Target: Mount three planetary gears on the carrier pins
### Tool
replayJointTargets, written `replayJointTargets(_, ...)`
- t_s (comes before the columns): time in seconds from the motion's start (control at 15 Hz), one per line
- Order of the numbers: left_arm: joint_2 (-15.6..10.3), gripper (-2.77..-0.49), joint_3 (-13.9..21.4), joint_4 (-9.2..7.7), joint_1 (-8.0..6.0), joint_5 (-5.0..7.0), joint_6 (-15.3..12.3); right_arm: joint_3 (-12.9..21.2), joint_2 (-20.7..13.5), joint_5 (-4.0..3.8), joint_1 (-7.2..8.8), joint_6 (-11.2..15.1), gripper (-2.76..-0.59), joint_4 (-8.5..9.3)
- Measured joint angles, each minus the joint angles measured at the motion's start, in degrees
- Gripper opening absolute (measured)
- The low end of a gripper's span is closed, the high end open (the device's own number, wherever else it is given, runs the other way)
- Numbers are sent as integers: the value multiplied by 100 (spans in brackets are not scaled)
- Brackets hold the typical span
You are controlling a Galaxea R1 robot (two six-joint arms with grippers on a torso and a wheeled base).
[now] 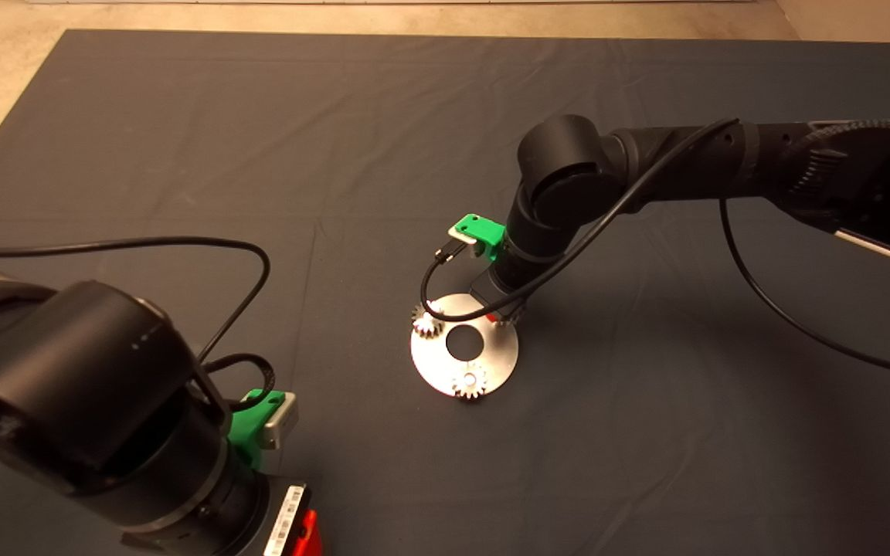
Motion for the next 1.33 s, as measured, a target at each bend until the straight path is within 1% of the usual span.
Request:
replayJointTargets(0.6, 0, -93, 0, 0, 0, 0, 1, -16, 5, 0, 0, -2, -228, 0)
replayJointTargets(0.93, 0, -93, 0, 0, 0, 1, 1, -16, 124, 0, 0, 0, -229, 0)
replayJointTargets(1.0, 0, -93, 0, 0, 0, 1, 1, -13, 135, 9, 0, -1, -229, 0)
replayJointTargets(1.33, 0, -93, 0, 0, 0, 1, 0, -16, 133, 2, 0, -2, -229, 0)
